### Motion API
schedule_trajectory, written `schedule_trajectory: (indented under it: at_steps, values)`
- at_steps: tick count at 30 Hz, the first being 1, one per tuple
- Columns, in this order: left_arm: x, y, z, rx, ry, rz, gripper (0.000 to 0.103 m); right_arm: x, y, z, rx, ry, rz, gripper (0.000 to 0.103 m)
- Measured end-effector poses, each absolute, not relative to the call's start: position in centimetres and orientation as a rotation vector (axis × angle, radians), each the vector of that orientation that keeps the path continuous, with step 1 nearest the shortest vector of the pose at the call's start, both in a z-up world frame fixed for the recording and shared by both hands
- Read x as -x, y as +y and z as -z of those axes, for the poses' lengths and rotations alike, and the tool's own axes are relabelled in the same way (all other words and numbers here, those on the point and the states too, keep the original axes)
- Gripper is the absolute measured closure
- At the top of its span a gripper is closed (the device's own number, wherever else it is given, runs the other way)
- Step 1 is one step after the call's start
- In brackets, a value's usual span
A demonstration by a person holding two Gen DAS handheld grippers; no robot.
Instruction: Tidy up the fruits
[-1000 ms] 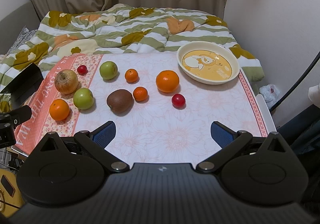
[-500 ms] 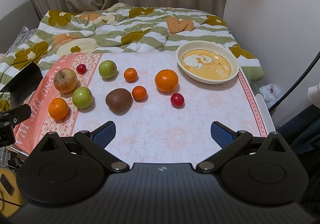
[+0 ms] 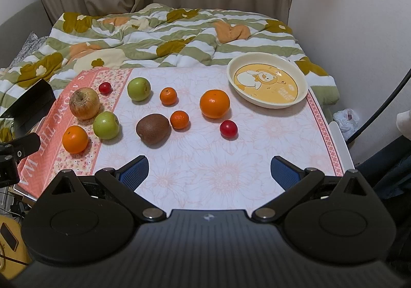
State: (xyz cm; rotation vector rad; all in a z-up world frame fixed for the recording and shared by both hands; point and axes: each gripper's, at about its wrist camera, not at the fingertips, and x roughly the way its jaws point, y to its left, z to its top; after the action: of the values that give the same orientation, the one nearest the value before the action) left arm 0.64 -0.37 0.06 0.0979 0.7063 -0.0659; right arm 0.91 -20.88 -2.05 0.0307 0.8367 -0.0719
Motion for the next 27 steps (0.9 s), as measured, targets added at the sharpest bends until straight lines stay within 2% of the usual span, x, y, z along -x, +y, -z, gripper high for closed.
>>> schedule_trajectory:
  at_steps: [27]
  values:
    - [-1.02,0.01,-0.07,-0.093,0.713,0.069,0.000,-1.16,-20.52,1.92,-0.031,0.838,0.072,0.000]
